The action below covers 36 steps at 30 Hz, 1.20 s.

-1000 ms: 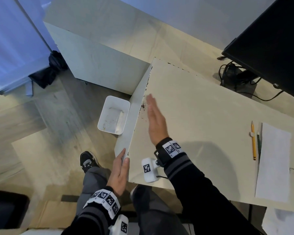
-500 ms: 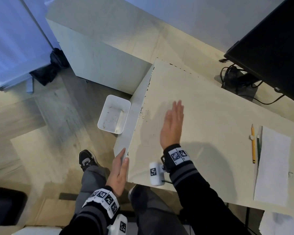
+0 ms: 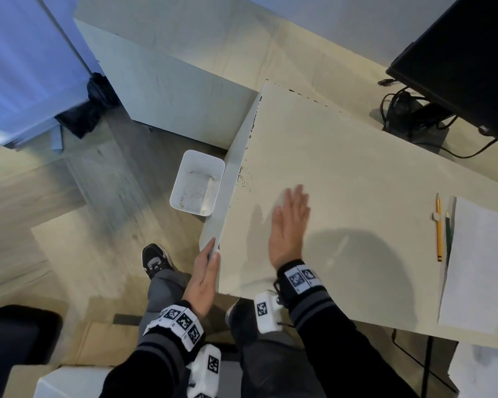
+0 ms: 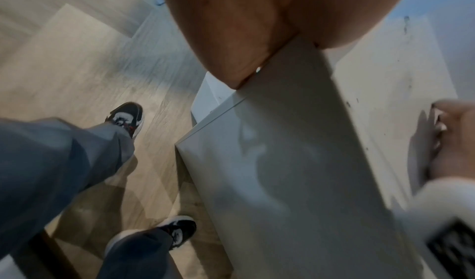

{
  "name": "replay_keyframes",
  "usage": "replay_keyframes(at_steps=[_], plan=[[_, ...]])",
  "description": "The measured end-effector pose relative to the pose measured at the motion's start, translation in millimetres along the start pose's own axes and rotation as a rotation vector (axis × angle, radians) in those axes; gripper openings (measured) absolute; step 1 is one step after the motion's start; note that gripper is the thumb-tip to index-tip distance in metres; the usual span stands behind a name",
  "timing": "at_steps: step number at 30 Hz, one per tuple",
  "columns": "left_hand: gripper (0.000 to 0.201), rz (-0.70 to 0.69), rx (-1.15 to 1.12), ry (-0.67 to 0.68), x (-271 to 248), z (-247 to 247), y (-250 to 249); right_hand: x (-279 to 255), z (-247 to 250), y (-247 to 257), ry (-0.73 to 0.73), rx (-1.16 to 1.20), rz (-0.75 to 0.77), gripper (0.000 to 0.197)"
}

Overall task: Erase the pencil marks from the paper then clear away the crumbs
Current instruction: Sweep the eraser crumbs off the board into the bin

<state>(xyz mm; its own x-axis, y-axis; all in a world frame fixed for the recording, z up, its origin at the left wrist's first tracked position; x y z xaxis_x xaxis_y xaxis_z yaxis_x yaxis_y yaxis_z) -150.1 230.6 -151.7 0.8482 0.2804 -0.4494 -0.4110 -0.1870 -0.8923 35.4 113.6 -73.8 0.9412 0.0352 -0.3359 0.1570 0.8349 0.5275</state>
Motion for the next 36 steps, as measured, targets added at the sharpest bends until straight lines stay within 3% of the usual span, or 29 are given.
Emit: replay_keyframes(at_steps=[2, 5, 7, 10, 12, 15, 17, 19, 21, 22, 23, 25, 28, 30, 32, 33, 34, 36], plan=[[0.087, -0.018, -0.018, 0.035, -3.2, -3.0, 3.1, -6.2, -35.0, 52.3, 0.154, -0.068, 0.150, 0.066], [0.093, -0.024, -0.027, 0.062, -13.9, -2.6, 8.2, -9.8, -45.1, 104.6, 0.328, 0.200, 0.176, 0.051], [0.096, -0.019, -0.037, 0.092, -19.2, -4.7, 8.7, 4.0, -9.7, 84.8, 0.153, 0.395, 0.056, 0.048], [0.090, -0.014, -0.014, 0.109, -21.8, -7.3, 4.9, 21.2, 25.9, 7.8, -0.186, 0.496, -0.248, 0.051], [0.088, 0.004, -0.015, 0.110, -22.3, -6.6, 4.0, 23.0, 10.4, 5.9, -0.165, 0.403, -0.307, 0.056], [0.079, 0.032, -0.046, 0.120, -22.9, -4.6, 8.9, 8.3, -42.2, 84.5, 0.100, 0.264, 0.009, 0.056], [0.073, 0.020, -0.062, 0.128, -21.7, -4.5, 10.7, -0.5, -49.1, 115.3, 0.211, 0.336, 0.128, 0.051], [0.082, 0.004, -0.031, 0.121, -21.1, -3.8, 11.5, 8.8, -23.6, 105.9, 0.091, 0.370, 0.143, 0.048], [0.085, -0.007, 0.026, 0.109, -21.0, -1.9, 10.4, 30.2, 1.4, 68.2, -0.102, 0.287, 0.041, 0.054], [0.085, -0.013, 0.046, 0.102, -20.7, -0.8, 10.3, 36.7, 2.7, 52.4, -0.125, 0.193, -0.038, 0.059], [0.085, -0.020, 0.056, 0.095, -20.3, 0.1, 10.7, 36.9, -3.9, 47.4, -0.107, 0.056, -0.082, 0.064], [0.083, -0.029, 0.067, 0.084, -19.1, 1.2, 12.1, 20.4, -33.8, 67.6, -0.007, -0.190, 0.039, 0.063], [0.080, -0.035, 0.075, 0.081, -18.9, 0.7, 10.9, -12.6, -62.5, 99.1, 0.222, -0.120, 0.297, 0.055], [0.082, -0.037, 0.077, 0.081, -20.1, 1.5, 10.2, 3.0, -37.5, 86.2, 0.164, 0.090, 0.188, 0.052], [0.081, -0.030, 0.074, 0.080, -21.1, 2.0, 9.9, 31.1, -8.5, 47.2, -0.014, 0.224, -0.094, 0.051], [0.080, -0.029, 0.073, 0.079, -21.7, 1.8, 9.3, 36.0, -5.8, 38.2, -0.047, 0.168, -0.192, 0.053], [0.079, -0.030, 0.074, 0.078, -22.2, 1.7, 7.9, 33.7, -13.0, 44.1, -0.019, 0.052, -0.201, 0.056], [0.076, -0.039, 0.100, 0.091, -21.6, 2.1, 4.3, 11.0, -45.6, 80.6, 0.128, -0.124, 0.053, 0.060]])
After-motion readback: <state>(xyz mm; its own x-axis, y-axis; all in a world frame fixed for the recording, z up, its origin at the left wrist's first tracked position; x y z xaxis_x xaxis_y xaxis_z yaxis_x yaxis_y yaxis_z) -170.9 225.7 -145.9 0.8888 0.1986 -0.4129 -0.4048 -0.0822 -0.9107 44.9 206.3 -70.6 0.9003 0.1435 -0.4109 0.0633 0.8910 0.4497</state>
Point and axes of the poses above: each hand's wrist, its own x-axis towards the middle knuckle, its own z-axis out of the back of the hand, y = z × x, the point moved 10 cm from there along x, towards the middle knuckle, and after that the axes turned 14 degrees about -z, right-handed, at the moved point
